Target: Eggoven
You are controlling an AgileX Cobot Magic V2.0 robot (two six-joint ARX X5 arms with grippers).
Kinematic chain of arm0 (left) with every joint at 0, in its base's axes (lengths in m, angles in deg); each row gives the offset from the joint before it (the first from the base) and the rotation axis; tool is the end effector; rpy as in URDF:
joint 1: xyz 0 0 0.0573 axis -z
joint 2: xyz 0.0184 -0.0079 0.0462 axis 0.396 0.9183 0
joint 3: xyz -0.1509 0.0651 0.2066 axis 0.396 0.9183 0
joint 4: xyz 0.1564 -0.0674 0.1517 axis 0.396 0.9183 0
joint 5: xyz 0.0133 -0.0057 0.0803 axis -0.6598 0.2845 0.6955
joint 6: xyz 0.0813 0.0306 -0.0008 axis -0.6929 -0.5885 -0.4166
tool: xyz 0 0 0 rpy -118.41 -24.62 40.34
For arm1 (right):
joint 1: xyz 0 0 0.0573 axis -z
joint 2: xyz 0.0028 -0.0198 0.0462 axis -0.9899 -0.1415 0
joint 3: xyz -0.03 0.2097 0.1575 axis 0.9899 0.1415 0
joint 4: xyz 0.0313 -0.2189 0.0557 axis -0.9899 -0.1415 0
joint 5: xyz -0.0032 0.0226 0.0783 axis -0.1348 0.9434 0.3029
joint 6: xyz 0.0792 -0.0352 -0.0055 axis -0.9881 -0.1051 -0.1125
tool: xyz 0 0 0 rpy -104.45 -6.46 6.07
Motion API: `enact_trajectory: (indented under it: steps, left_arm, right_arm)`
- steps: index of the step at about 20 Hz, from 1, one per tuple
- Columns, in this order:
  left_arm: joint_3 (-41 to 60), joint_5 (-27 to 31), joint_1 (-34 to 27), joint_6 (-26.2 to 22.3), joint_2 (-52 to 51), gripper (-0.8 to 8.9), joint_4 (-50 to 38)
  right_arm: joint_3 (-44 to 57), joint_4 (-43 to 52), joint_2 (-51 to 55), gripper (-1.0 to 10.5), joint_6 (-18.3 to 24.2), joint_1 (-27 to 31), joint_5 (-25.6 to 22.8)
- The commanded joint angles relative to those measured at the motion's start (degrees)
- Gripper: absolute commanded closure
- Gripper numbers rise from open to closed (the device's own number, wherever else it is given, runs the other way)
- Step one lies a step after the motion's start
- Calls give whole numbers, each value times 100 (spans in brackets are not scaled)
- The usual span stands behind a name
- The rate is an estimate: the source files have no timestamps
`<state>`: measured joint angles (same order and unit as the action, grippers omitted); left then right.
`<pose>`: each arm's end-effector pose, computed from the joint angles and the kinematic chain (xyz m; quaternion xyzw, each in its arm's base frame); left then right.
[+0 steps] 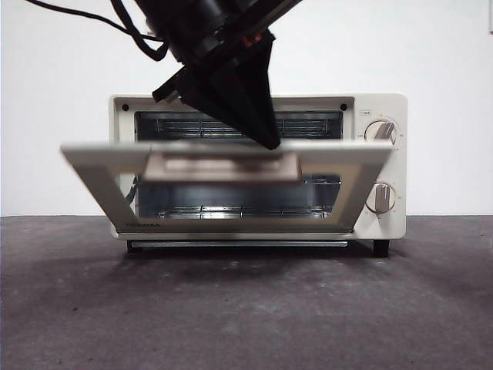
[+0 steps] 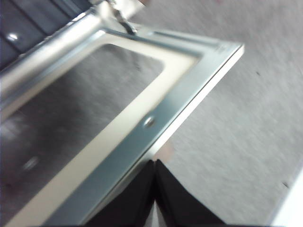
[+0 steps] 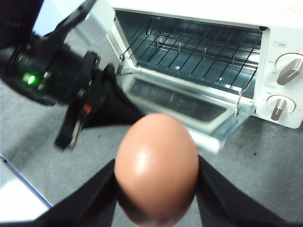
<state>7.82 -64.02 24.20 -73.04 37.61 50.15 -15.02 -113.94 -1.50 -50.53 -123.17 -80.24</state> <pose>0.2171 -0.2549 0.2453 0.1000 0.4164 -0.4142 0.8031 0.1020 0.0948 0.3057 0.0646 0.2843 0.3246 0.8998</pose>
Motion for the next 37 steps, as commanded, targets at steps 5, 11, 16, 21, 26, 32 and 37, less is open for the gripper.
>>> enact_trajectory:
  steps: [5, 11, 16, 21, 26, 32, 37]
  left_arm:
    - [-76, 7, 254, 59, -101, 806, 455]
    - [-74, 66, -57, 260, -1279, 806, 461]
    - [153, 72, -761, 247, -2444, 807, 739]
    - [1226, 20, -1606, 280, -3711, 807, 752]
    - [2328, -275, -2142, 511, -4802, 807, 743]
    - [2581, -332, -2234, 608, -5219, 807, 896]
    - [2581, -332, -2234, 638, -5206, 807, 898]
  right_arm:
    - [-94, 142, -107, 944, 35, -50, -72]
    - [-94, 590, -918, 944, 37, -46, -146]
    - [-94, 1460, -2118, 944, 35, -26, -79]
    - [-94, 2586, -3228, 944, -63, 201, 162]
    - [-98, 3554, -4234, 944, -144, 525, 240]
    - [-240, 4175, -4935, 944, -223, 710, 365]
    - [-581, 4168, -5302, 944, -223, 723, 361]
